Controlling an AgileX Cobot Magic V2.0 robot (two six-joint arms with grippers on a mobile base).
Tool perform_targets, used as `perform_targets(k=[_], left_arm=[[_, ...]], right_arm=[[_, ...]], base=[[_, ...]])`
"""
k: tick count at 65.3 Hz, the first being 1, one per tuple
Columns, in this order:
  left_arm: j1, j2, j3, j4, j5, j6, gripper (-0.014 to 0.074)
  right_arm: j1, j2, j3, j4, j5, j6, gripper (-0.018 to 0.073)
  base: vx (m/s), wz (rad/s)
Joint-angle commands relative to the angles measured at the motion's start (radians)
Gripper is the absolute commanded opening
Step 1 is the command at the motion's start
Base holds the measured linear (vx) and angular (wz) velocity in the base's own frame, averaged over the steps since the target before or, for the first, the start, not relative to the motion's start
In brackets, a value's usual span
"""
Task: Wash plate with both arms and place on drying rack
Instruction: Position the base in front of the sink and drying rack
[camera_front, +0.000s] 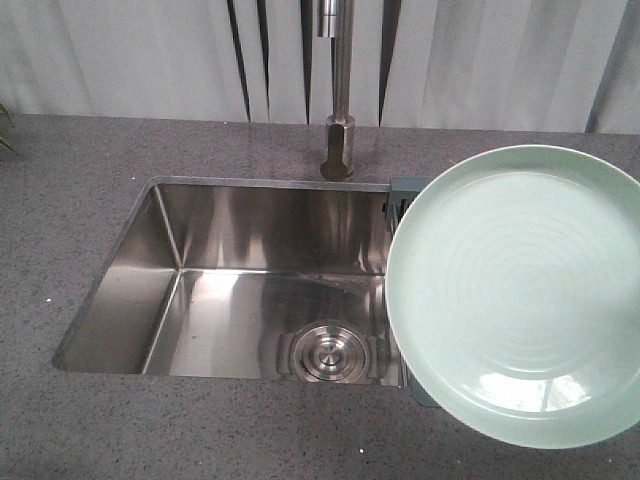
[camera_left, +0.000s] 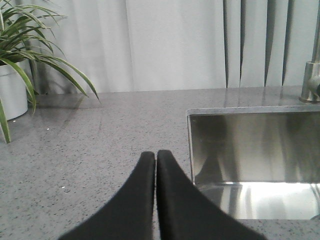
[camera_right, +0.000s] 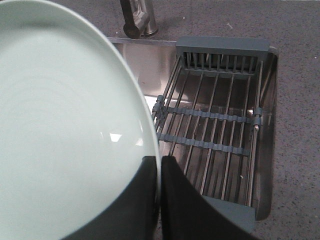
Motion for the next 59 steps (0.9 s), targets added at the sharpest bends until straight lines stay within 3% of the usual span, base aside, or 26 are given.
perform_targets(k=[1, 59], left_arm=[[-0.005, -0.014, 0.023, -0.004, -0.076, -0.006, -0.0006], [-0.005, -0.014, 0.023, -0.004, -0.076, -0.006, -0.0006]], right_arm=[[-0.007, 0.002, -0.025, 0.02, -0.063, 0.0, -0.0003], [-0.007, 0.002, -0.025, 0.02, -0.063, 0.0, -0.0003]], base=[[0.01, -0.14], [0.03, -0.13]])
